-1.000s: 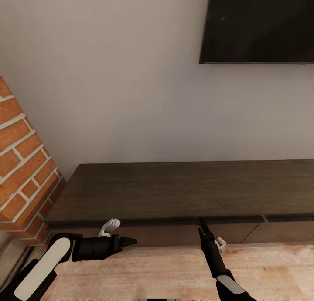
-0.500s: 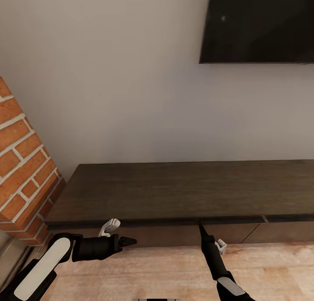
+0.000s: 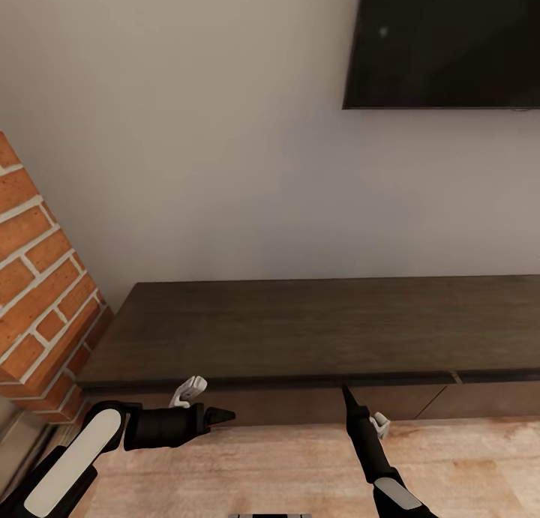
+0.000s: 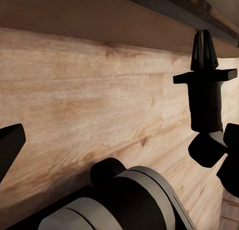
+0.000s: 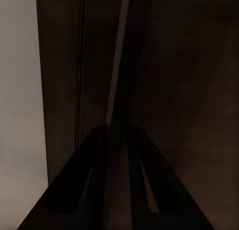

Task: Place each of the two pumpkins and all three candles from the living room inside a cabinet in the living room (use any cabinet), then make sure every cabinet is closed, and position the cauldron so it is next to a table in the living room.

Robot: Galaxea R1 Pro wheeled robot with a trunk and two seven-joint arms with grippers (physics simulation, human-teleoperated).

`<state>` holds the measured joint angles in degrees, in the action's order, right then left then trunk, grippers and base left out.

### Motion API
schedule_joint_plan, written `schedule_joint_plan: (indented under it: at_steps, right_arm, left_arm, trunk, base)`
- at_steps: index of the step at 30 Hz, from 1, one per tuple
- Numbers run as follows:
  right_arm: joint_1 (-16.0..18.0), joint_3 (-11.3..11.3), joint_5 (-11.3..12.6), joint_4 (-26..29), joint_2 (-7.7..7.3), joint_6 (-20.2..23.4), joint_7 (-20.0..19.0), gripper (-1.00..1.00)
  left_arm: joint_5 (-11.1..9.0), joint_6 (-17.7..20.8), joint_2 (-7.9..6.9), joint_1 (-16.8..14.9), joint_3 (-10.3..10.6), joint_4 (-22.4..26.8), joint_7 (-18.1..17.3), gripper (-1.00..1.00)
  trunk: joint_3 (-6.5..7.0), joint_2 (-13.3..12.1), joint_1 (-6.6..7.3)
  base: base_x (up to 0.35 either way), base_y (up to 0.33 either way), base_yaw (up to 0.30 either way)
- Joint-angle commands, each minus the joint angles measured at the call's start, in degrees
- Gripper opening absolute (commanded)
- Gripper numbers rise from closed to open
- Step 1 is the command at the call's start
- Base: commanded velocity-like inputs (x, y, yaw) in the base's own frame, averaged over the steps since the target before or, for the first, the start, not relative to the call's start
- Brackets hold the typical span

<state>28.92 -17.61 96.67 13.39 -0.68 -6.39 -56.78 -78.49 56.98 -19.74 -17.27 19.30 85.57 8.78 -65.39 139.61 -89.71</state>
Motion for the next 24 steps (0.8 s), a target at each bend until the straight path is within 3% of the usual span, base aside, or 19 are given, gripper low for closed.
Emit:
schedule_joint_plan:
  at_steps: [1, 18, 24]
  right_arm:
    - [0.09, -0.32, 0.54, 1.29, -0.02, -0.38, -0.17, -1.00]
    - [0.09, -0.32, 0.54, 1.29, -0.02, -0.47, -0.17, -1.00]
    - [0.09, -0.32, 0.54, 1.29, -0.02, -0.47, -0.17, -1.00]
  left_arm:
    - [-0.61, 0.05, -0.04, -0.04, 0.08, 0.04, 0.58, 1.00]
    - [-0.60, 0.06, -0.04, -0.04, 0.11, -0.03, 0.59, 1.00]
    - [-0.56, 0.03, -0.04, -0.04, 0.12, -0.02, 0.61, 1.00]
  trunk:
    - [-0.03, 0.02, 0.01]
    - [-0.03, 0.02, 0.01]
    - [-0.03, 0.02, 0.01]
  base:
    - [0.000, 0.000, 0.000]
    - [-0.002, 0.000, 0.000]
    - [-0.141, 0.000, 0.000]
